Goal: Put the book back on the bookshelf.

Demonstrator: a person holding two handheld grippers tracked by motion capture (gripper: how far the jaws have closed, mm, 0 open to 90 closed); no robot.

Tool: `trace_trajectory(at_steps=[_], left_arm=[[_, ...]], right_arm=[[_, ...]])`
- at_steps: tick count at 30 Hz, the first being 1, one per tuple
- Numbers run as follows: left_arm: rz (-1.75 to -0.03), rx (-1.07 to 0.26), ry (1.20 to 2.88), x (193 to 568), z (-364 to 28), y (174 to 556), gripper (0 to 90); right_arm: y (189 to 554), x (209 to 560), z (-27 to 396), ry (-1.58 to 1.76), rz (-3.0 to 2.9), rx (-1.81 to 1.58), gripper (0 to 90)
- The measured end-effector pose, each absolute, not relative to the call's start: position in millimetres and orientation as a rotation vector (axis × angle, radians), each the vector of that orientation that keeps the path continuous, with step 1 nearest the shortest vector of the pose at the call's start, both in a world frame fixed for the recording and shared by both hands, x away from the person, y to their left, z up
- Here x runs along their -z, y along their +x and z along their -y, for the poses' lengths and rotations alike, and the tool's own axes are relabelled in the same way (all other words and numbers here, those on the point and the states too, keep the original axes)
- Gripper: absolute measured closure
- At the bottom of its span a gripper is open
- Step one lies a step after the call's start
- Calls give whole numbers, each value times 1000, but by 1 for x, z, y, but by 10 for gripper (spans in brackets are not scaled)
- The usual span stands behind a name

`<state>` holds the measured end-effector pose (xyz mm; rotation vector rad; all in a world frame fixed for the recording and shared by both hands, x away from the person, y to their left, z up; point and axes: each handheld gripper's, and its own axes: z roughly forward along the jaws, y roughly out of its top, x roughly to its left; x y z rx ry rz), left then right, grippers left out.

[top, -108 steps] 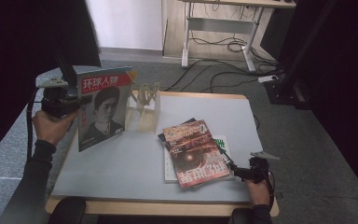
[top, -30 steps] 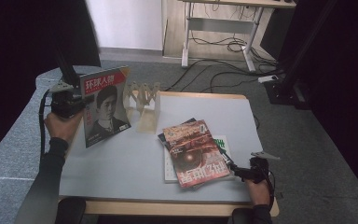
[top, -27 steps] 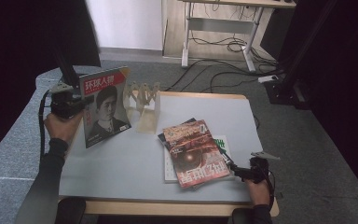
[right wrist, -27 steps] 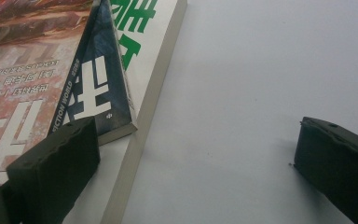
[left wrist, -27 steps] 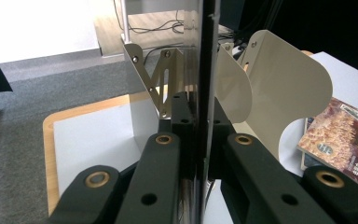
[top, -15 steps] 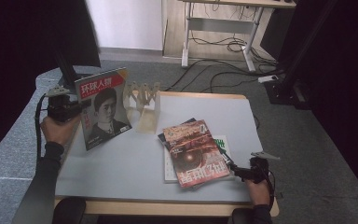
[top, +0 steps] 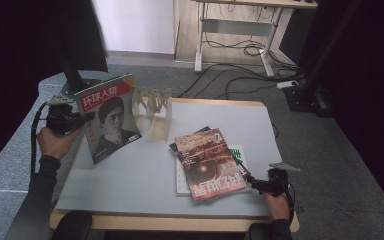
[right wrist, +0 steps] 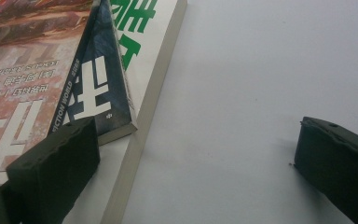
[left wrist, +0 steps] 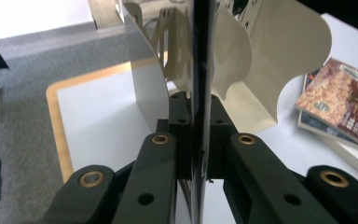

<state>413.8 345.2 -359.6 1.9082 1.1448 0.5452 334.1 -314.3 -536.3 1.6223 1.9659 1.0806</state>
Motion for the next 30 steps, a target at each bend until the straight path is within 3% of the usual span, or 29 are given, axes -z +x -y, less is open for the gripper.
trace_trajectory(at_steps=[11,17,30], left_arm=[[-1182,-516,1941,354,-345,407,866],[-1222,-603,1857,349,-343,407,871],[-1232,-626,1728,346,-336,422,872]], right_arm=[[334,536,314,1623,-1965,-1081,0],[334,536,314,1623,-1965,-1081,0],[334,537,314,1623,-1965,-1082,0]])
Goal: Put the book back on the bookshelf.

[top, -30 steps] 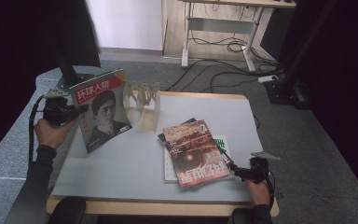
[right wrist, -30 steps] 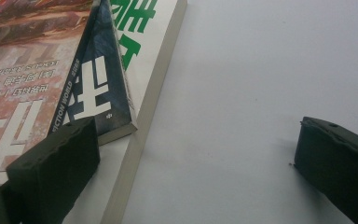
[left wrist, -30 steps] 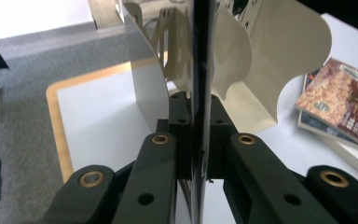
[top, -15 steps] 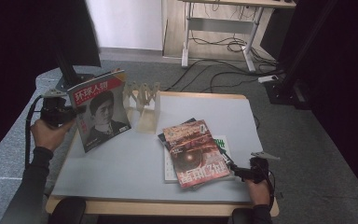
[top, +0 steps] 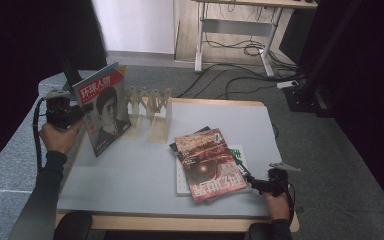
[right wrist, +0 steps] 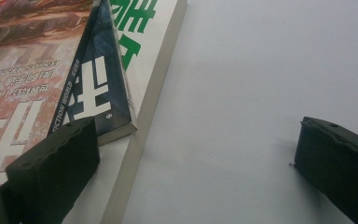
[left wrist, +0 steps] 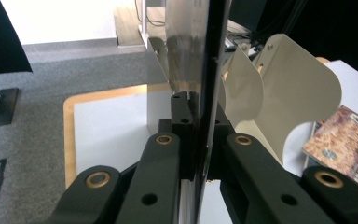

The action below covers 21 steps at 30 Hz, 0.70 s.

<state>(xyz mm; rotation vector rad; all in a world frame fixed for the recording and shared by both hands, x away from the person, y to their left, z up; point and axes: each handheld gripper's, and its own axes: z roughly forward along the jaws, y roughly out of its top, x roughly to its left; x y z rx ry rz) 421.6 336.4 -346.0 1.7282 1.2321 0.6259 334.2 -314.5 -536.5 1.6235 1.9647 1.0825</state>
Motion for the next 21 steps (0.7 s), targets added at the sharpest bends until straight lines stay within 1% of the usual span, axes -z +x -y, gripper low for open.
trace_trajectory(at_steps=[12,21], left_arm=[[-1215,-658,1692,340,-319,438,872],[-1204,-662,1677,342,-314,439,871]], right_arm=[[335,537,315,1621,-1966,-1086,0],[335,537,315,1621,-1967,-1086,0]])
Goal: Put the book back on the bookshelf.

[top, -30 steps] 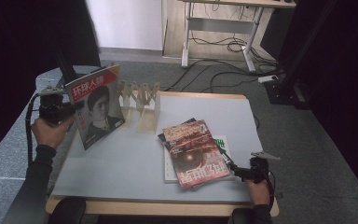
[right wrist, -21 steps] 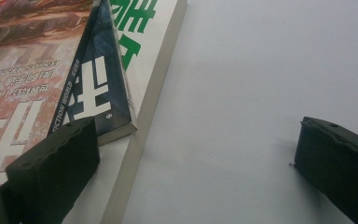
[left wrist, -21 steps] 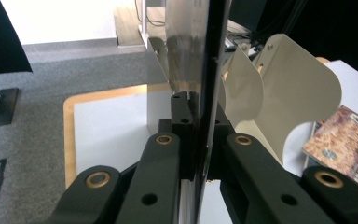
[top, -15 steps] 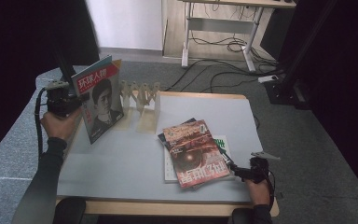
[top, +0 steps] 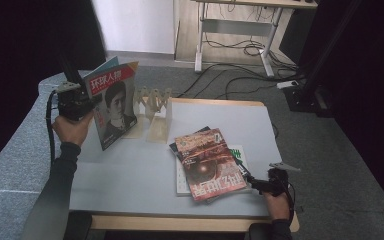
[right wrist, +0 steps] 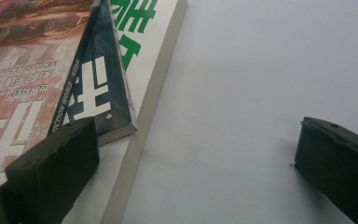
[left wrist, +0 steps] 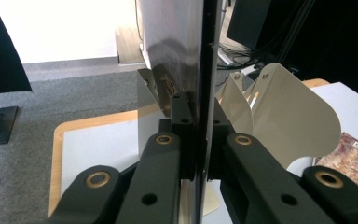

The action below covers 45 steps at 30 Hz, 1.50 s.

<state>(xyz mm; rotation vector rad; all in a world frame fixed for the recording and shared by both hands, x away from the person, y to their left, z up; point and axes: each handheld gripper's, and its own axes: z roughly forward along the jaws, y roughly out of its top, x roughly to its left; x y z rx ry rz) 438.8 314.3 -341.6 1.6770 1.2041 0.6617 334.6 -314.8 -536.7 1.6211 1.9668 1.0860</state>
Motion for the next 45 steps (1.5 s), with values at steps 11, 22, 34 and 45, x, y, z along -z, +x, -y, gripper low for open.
trace_trajectory(at_steps=[11,22,34,45], left_arm=[[-1204,-675,1737,342,-318,428,869],[-1218,-648,1777,353,-320,406,861],[-1256,-604,1752,377,-322,398,846],[-1252,-633,1713,372,-304,401,870]], right_arm=[[335,537,315,1622,-1967,-1085,0],[335,537,315,1622,-1968,-1085,0],[334,537,315,1623,-1966,-1085,0],[335,537,315,1623,-1966,-1086,0]])
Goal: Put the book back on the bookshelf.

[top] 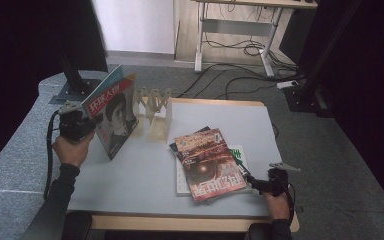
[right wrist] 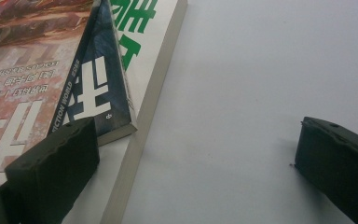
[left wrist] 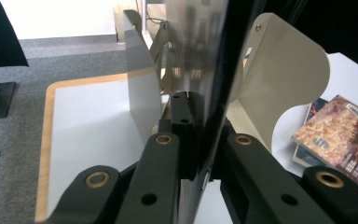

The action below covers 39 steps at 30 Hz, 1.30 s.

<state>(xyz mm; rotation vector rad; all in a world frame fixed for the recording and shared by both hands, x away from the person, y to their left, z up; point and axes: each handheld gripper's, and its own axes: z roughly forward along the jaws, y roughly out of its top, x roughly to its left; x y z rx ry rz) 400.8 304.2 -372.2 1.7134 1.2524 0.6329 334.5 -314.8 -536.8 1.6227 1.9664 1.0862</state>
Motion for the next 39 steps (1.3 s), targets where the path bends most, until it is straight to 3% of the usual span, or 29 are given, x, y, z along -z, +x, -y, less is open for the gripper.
trace_trajectory(at_steps=[16,39], left_arm=[[-1254,-729,1669,366,-280,432,870],[-1265,-704,1723,378,-300,438,861]], right_arm=[[335,537,315,1623,-1967,-1088,0],[335,537,315,1622,-1967,-1089,0]])
